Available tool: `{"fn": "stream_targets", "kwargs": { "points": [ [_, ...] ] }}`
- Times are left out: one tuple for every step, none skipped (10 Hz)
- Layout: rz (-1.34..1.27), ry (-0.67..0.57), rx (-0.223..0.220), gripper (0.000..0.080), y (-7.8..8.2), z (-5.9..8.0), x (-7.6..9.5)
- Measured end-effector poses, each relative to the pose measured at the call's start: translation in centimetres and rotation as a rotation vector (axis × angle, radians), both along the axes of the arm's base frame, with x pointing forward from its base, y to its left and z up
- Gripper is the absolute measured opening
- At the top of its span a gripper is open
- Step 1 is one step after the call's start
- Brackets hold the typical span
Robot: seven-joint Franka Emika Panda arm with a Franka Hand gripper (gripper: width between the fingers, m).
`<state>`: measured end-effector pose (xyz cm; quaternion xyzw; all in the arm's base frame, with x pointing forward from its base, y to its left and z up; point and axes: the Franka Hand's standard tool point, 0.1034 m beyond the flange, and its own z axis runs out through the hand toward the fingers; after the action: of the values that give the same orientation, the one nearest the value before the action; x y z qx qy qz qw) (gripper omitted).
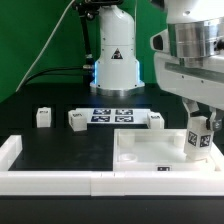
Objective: Assemble one leg
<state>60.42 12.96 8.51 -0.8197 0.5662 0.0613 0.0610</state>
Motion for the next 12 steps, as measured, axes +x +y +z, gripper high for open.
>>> {"fn": "stream_targets", "kwargs": {
  "points": [
    [0.043, -0.007, 0.002, 0.0325, 0.0, 0.0, 0.0],
    [0.088, -0.014, 0.004, 0.0516, 0.0, -0.1, 0.0],
    [0.161, -0.022, 0.004, 0.0516, 0.1, -0.2, -0.1],
    [0.332, -0.042, 0.009, 0.0625, 0.0, -0.2, -0.2],
    [0.468, -0.065, 0.012, 0.0643, -0.1, -0.2, -0.1],
    [0.582, -0.082, 0.009, 0.0643, 0.0, -0.2, -0.2],
    [0.76, -0.107, 0.007, 0.0648, -0.1, -0.3, -0.2],
    [0.895, -0.123, 0.005, 0.0648, -0.2, -0.5, -0.2],
    [1.013, -0.135, -0.005, 0.0649, -0.3, -0.4, -0.1],
    [1.174, -0.148, -0.015, 0.0649, -0.5, -0.4, 0.0],
    [1.264, -0.149, -0.003, 0.0649, -0.9, -0.3, -0.1],
    [1.327, -0.156, -0.013, 0.0649, -1.0, -0.4, -0.1]
  ]
}}
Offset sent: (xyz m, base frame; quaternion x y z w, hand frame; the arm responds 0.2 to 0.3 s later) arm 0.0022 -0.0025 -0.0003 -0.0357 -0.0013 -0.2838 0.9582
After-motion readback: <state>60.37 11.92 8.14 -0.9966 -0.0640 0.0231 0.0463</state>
